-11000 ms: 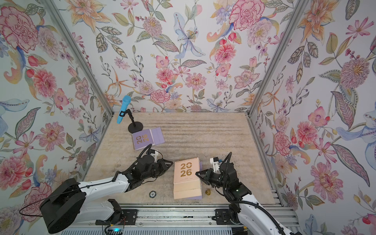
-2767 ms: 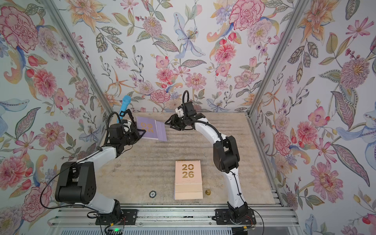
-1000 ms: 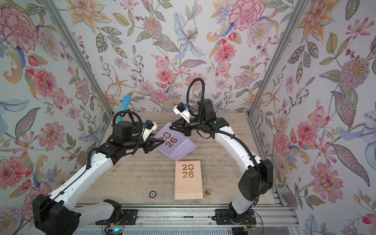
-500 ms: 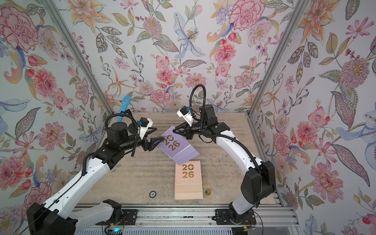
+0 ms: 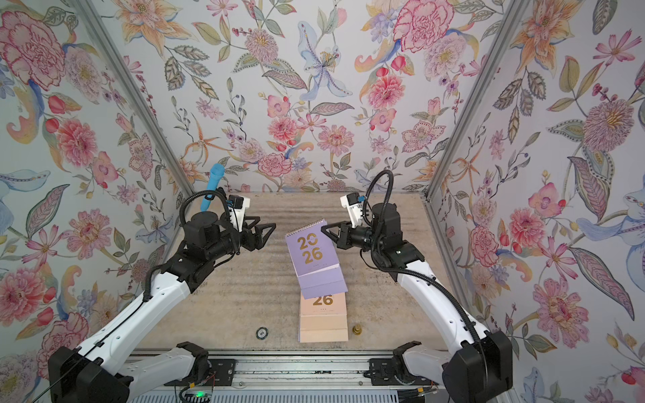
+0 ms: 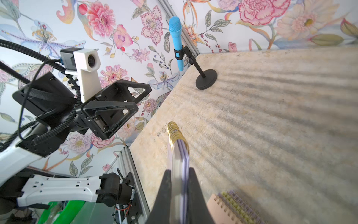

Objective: Stack the calendars
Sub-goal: Place the calendar at the calendar.

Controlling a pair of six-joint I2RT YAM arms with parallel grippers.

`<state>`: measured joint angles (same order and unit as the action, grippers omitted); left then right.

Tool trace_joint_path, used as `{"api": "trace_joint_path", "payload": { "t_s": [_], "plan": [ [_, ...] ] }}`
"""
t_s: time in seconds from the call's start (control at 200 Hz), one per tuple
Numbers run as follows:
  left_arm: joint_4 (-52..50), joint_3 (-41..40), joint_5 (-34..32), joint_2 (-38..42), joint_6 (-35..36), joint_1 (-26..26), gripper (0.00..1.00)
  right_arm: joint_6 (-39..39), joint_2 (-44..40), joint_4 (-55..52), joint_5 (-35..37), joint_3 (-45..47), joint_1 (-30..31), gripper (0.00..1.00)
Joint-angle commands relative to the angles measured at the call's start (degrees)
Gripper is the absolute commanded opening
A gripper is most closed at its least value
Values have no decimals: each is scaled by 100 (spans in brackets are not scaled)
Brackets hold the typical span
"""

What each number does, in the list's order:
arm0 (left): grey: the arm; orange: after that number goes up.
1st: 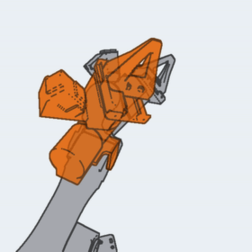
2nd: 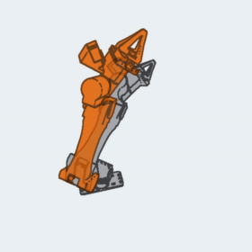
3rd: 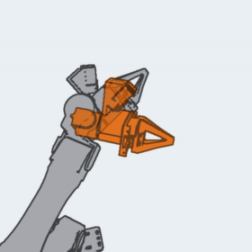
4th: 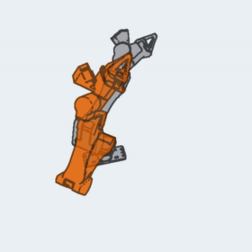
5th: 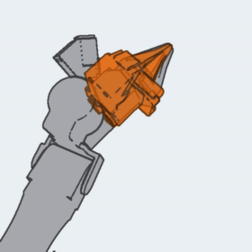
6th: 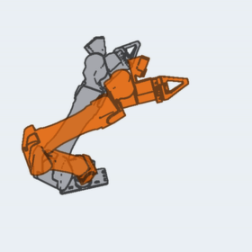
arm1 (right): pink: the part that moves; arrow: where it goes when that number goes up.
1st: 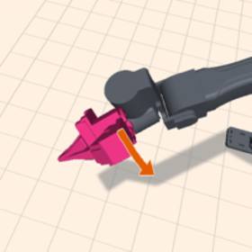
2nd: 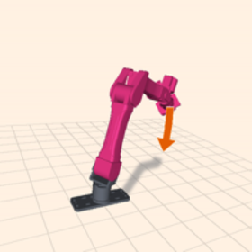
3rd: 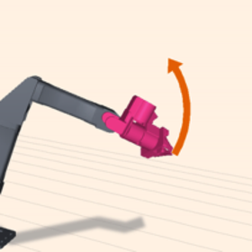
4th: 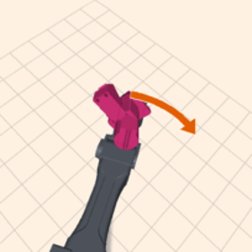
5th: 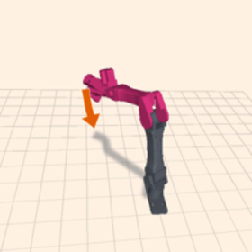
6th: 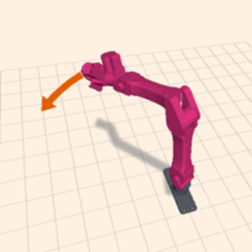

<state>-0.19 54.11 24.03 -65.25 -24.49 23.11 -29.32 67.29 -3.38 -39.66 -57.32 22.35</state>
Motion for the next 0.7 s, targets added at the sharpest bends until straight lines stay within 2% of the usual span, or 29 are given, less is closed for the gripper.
{"api": "trace_joint_path", "payload": {
  "t_s": [0.0,0.065,0.175,0.33,0.52,0.696],
  "plan": [
    [168,-283,-366,75,-829,151,77,-1095,-558,430,309,653,-73,0],
    [274,-518,-467,150,-1181,217,77,-1572,-928,911,288,1262,-111,0],
    [648,-1016,-252,137,-1924,351,75,-2382,-1368,1707,156,2192,-200,0],
    [665,-1431,-553,89,-2284,889,73,-2968,-1687,2200,161,3011,-258,0],
    [879,-1952,-932,82,-2836,1454,70,-3210,-1710,2574,-49,3680,-405,0],
    [1161,-2393,-1181,123,-3257,1761,70,-3034,-1730,2559,-360,3864,-605,0]
  ]
}}
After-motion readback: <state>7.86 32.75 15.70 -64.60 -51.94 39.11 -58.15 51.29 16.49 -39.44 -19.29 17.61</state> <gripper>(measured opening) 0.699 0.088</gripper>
